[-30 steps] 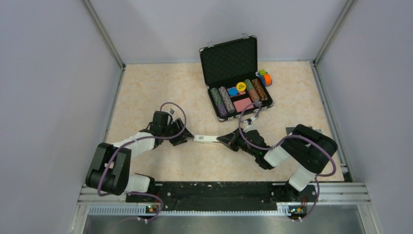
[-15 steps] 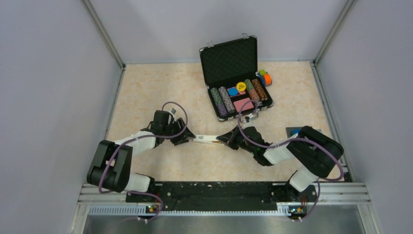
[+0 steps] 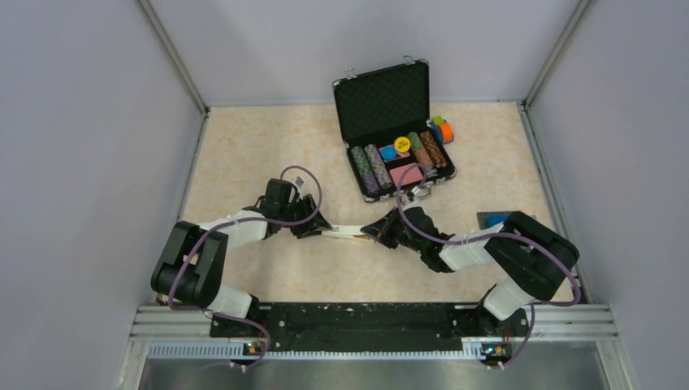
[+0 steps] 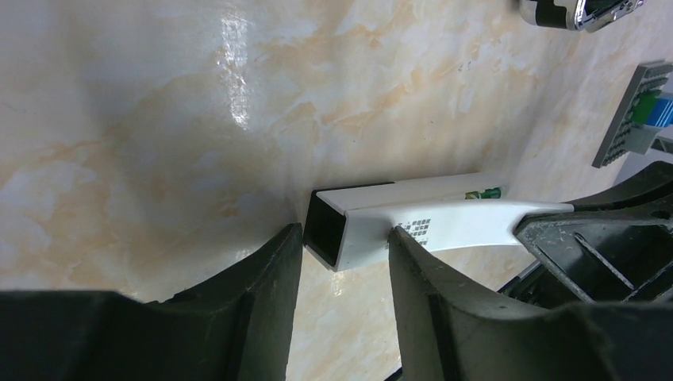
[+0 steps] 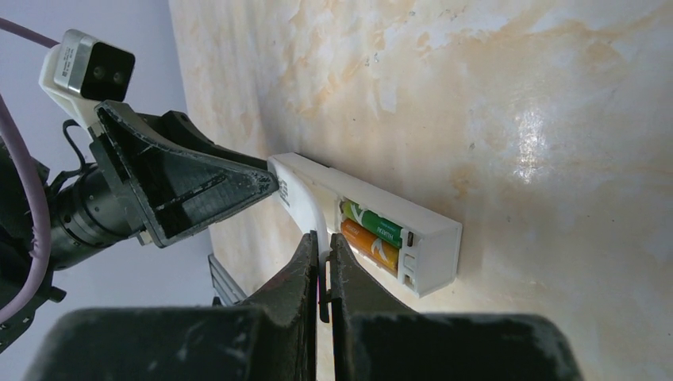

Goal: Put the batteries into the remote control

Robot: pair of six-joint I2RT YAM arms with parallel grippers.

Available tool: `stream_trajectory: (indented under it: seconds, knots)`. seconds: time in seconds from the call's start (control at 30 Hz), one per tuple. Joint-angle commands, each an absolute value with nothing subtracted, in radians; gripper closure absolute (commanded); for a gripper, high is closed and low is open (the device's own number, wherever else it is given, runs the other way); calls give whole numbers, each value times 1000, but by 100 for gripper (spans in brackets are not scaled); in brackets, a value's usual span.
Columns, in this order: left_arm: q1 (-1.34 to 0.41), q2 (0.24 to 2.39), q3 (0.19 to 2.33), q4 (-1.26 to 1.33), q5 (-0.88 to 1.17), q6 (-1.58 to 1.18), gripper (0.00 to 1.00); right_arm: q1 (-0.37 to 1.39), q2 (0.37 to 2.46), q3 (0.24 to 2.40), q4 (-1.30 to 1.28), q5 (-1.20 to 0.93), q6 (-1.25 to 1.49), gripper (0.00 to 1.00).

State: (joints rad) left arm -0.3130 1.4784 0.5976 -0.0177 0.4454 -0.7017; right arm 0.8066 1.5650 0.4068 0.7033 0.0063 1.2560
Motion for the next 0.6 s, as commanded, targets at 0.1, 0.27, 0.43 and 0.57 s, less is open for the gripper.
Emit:
stream_trajectory:
  seconds: [0.1, 0.27, 0.43, 0.57]
  knots:
    - [-344, 1490, 595, -109, 382, -624, 54, 798, 1542, 439, 531, 31, 1218, 100]
    - [-357, 1506, 598, -128, 340, -623, 56, 799, 1534, 462, 465, 30, 1219, 100]
    - [-367, 1526, 608, -146, 305, -630, 58, 799, 1528, 473, 435, 28, 1218, 95]
    - [-373, 1531, 612, -161, 284, -628, 60, 798, 1510, 483, 393, 34, 1221, 87]
